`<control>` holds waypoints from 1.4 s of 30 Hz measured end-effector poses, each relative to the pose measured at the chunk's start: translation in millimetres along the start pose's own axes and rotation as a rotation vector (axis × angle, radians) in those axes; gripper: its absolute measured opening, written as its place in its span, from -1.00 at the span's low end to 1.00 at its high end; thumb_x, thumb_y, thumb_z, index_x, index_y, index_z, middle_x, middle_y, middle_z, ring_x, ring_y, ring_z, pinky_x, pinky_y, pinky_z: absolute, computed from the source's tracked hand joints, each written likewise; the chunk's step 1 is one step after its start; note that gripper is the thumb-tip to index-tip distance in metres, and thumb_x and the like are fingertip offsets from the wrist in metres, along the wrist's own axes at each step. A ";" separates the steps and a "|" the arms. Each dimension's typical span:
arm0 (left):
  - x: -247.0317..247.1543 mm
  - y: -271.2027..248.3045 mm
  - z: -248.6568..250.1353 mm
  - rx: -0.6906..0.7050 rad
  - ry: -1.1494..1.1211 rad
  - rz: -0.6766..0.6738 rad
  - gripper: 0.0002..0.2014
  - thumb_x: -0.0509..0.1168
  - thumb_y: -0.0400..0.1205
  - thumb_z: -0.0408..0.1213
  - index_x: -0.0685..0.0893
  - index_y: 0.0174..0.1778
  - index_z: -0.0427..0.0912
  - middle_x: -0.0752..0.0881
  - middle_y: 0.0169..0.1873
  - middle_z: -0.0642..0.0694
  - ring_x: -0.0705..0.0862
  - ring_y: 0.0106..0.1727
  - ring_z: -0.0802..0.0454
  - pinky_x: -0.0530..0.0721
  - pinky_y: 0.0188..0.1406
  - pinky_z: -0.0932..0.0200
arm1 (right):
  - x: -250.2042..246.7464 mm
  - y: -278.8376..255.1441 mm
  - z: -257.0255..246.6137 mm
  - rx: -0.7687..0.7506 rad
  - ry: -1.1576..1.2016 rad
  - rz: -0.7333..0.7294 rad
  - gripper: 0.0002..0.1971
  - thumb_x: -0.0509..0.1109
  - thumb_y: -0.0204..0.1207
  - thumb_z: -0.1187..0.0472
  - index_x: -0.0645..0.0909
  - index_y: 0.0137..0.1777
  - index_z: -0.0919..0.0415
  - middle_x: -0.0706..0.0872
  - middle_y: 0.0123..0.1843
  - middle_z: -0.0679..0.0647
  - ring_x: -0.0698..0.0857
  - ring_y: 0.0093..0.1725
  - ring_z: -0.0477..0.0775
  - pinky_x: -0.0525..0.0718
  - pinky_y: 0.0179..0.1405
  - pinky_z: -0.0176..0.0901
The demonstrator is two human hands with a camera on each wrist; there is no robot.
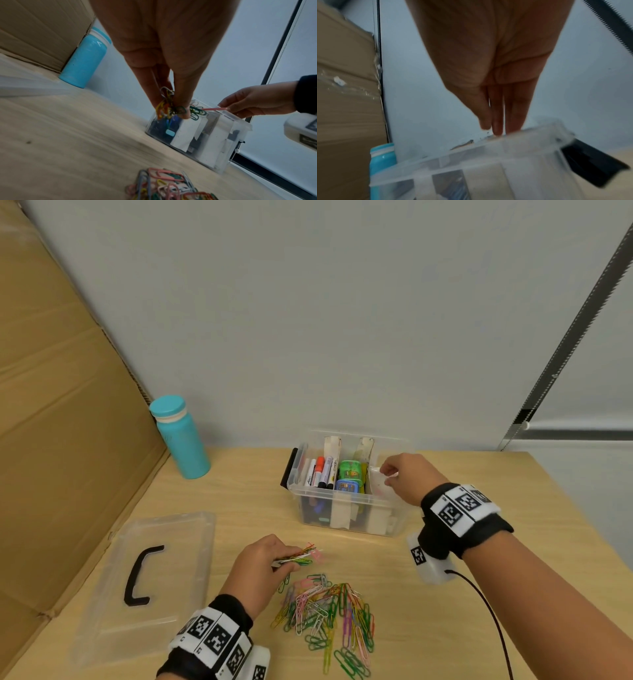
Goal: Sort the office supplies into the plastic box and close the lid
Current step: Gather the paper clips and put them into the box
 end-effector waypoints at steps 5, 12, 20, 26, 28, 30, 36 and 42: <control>-3.0 5.1 19.9 0.022 -0.011 -0.008 -0.72 0.44 0.53 -0.25 0.76 0.15 0.05 0.60 -0.26 0.19 0.61 -0.18 0.27 0.53 -0.14 0.50 | -16.9 -48.6 28.1 -0.089 0.124 0.429 -0.72 0.21 0.63 0.22 0.56 0.30 0.17 0.55 0.34 0.06 0.54 0.28 0.07 0.51 0.19 -0.19; -9.9 61.5 114.8 0.204 0.093 -0.022 -0.70 0.37 0.57 -0.19 0.69 0.24 0.03 0.57 -0.15 0.18 0.52 -0.12 0.23 0.48 0.02 0.38 | 30.0 -61.9 59.2 -0.013 0.267 0.394 -0.50 0.03 0.68 -0.02 0.26 0.58 0.11 0.39 0.57 0.02 0.40 0.49 0.06 0.48 0.43 0.04; 60.3 151.7 181.7 0.230 0.554 -0.287 -0.75 0.32 0.61 -0.35 0.73 0.20 -0.22 0.72 0.09 -0.21 0.69 0.11 -0.15 0.60 0.16 0.06 | 28.6 -64.5 57.5 -0.007 0.233 0.434 -0.51 0.03 0.69 0.01 0.27 0.59 0.13 0.39 0.58 -0.01 0.41 0.50 0.01 0.49 0.38 -0.07; 106.1 176.6 163.5 0.112 0.714 -0.520 -0.73 0.39 0.57 -0.32 0.72 0.17 -0.31 0.71 -0.07 -0.20 0.72 0.03 -0.15 0.69 0.12 0.03 | 28.8 -64.6 57.5 -0.014 0.234 0.443 -0.50 0.02 0.69 -0.02 0.29 0.59 0.13 0.40 0.57 -0.02 0.42 0.50 -0.01 0.48 0.40 -0.10; 109.3 179.0 159.9 0.107 0.677 -0.527 -0.69 0.39 0.57 -0.25 0.71 0.20 -0.30 0.72 -0.04 -0.17 0.70 0.03 -0.09 0.67 0.19 0.04 | 29.5 -64.4 57.8 -0.014 0.235 0.441 -0.49 0.02 0.68 -0.03 0.28 0.59 0.13 0.40 0.58 -0.01 0.41 0.51 -0.02 0.47 0.41 -0.11; 105.7 179.1 161.3 0.106 0.591 -0.510 -0.66 0.38 0.58 -0.23 0.69 0.24 -0.28 0.74 0.14 -0.18 0.69 0.18 -0.10 0.62 0.28 0.01 | 30.1 -64.5 58.0 -0.013 0.236 0.440 -0.48 0.02 0.69 -0.03 0.26 0.60 0.12 0.39 0.59 -0.02 0.40 0.52 -0.02 0.46 0.43 -0.11; 37.7 142.9 172.9 0.201 0.230 -0.255 -0.72 0.21 0.68 -0.25 0.68 0.27 -0.08 0.72 0.23 -0.02 0.65 0.23 0.06 0.57 0.35 0.08 | 29.1 -65.4 57.5 -0.018 0.241 0.426 -0.48 0.00 0.69 -0.05 0.25 0.60 0.11 0.37 0.60 -0.02 0.39 0.52 -0.03 0.47 0.43 -0.10; -16.1 66.8 130.6 0.248 0.142 -0.089 -0.69 0.20 0.68 -0.18 0.56 0.35 0.08 0.57 0.21 0.20 0.62 0.01 0.29 0.58 0.00 0.43 | 14.3 -72.4 45.8 -0.041 0.142 0.375 -0.46 0.10 0.69 0.05 0.16 0.65 0.14 0.20 0.67 0.06 0.26 0.60 0.05 0.31 0.54 -0.09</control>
Point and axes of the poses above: each hand's wrist, its own y-axis towards the middle knuckle, its own x-axis out of the palm, z = x × y, the point moved 10 cm from there along y, towards the middle knuckle
